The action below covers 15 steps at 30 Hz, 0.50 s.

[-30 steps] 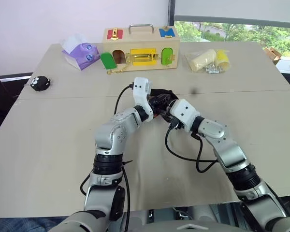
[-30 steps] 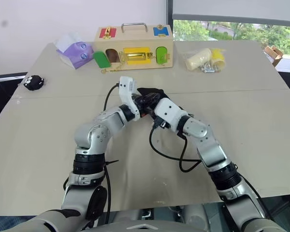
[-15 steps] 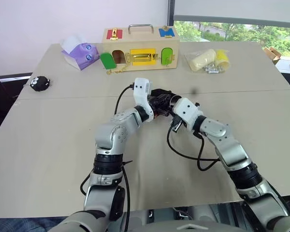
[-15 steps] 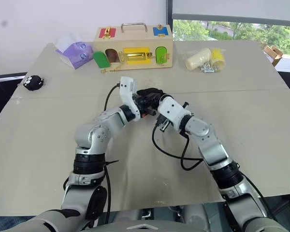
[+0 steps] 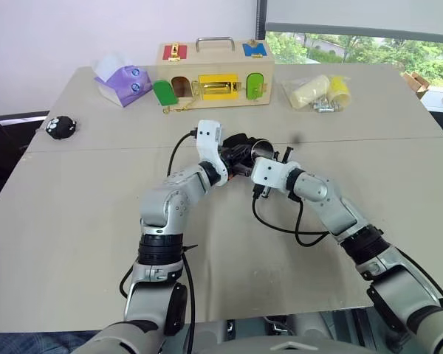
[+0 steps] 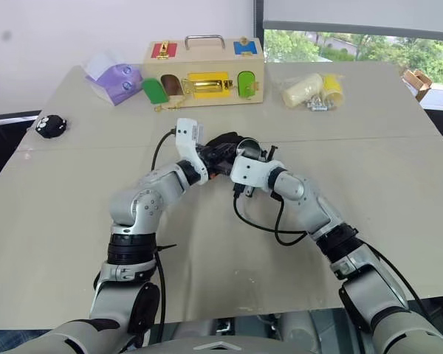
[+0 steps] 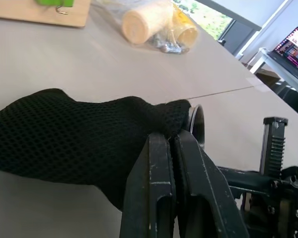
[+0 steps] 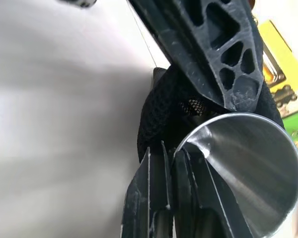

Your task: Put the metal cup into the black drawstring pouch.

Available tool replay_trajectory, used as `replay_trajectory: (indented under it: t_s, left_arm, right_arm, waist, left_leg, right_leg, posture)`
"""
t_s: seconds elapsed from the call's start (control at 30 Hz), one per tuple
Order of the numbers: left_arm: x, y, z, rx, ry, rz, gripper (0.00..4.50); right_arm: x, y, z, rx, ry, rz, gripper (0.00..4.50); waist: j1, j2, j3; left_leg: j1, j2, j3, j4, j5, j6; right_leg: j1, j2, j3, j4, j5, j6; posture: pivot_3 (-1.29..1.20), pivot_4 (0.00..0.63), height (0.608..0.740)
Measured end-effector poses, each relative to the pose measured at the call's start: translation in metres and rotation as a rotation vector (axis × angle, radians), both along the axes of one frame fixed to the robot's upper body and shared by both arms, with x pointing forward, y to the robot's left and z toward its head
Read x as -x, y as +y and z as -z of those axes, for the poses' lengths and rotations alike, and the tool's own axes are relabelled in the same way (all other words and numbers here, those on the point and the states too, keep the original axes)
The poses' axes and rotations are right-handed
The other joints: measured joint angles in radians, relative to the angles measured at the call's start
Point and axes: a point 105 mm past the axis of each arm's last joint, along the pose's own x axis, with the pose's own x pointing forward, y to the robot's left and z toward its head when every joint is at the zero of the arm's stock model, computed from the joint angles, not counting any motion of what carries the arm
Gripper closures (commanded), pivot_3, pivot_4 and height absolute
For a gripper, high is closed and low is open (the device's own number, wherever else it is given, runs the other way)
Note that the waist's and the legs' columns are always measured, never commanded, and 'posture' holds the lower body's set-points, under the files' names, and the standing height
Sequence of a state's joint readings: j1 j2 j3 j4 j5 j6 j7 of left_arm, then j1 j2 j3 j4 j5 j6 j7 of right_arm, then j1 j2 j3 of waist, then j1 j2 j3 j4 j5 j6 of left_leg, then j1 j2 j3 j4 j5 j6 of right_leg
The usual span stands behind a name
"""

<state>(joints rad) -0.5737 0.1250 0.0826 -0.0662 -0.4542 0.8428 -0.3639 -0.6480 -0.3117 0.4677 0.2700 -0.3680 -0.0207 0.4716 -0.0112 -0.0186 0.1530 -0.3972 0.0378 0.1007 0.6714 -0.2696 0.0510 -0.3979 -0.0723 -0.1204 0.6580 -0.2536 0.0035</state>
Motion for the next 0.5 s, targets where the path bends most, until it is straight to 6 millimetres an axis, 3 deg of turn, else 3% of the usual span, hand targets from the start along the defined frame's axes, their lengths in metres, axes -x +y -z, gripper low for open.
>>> replay_trajectory:
  t_s: [0.1, 0.5]
  left_arm:
    - [0.001, -0.006, -0.003, 0.017, -0.005, 0.017, 4.50]
    - [0.000, -0.011, -0.010, 0.040, -0.023, 0.027, 4.50]
  right_arm:
    - [-0.003, -0.002, 0.008, 0.078, -0.024, -0.018, 4.45]
    - [0.000, -0.004, 0.009, 0.108, -0.058, -0.057, 4.45]
  waist:
    - [0.003, 0.000, 0.000]
    - [0.000, 0.000, 0.000]
  left_leg:
    - [0.000, 0.000, 0.000, 0.000, 0.000, 0.000]
    - [0.001, 0.000, 0.000, 0.000, 0.000, 0.000]
  right_leg:
    - [0.001, 0.000, -0.001, 0.000, 0.000, 0.000]
    - [0.001, 0.000, 0.000, 0.000, 0.000, 0.000]
  posture:
    - [0.00, 0.150, 0.740]
    - [0.00, 0.150, 0.740]
